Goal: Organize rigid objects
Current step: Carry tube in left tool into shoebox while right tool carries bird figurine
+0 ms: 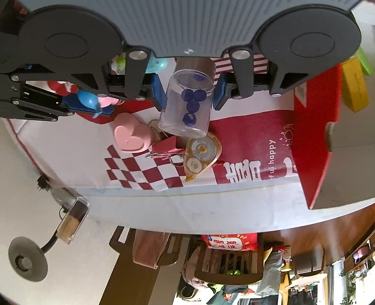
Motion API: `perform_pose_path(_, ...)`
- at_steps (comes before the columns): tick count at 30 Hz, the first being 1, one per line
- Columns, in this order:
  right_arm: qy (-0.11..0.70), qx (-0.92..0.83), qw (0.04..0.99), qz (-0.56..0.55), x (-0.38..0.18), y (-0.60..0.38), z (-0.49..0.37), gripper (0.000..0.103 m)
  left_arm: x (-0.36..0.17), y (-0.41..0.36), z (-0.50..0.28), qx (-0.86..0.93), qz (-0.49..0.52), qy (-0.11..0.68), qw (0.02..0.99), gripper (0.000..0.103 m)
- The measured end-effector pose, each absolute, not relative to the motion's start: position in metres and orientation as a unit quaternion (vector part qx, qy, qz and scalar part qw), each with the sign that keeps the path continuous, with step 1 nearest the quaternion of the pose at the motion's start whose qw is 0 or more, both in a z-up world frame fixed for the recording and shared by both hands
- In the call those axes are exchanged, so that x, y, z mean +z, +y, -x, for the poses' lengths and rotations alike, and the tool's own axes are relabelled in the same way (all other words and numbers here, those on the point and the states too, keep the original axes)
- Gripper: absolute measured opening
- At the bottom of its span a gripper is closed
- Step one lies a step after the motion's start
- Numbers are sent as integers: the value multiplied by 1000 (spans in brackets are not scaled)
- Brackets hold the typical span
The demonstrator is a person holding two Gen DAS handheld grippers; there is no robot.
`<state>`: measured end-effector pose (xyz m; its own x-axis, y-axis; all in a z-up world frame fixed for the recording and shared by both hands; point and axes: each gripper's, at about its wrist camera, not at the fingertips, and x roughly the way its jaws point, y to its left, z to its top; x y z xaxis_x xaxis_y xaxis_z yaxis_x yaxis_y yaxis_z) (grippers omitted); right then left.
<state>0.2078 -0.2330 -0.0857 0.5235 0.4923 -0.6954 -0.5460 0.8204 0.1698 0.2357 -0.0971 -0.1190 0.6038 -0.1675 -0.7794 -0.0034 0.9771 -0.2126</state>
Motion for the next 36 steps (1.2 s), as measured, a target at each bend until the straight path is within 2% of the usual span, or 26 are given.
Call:
perform_pose_path(17,339,321,883,39,-21,-193,-175,33,-55,-57,-194,-49,117,409,904,43)
perform_pose_path(36,333,349,874,55,-8,-86,-164,33,-26,57,-154,-4,127,389,912,43)
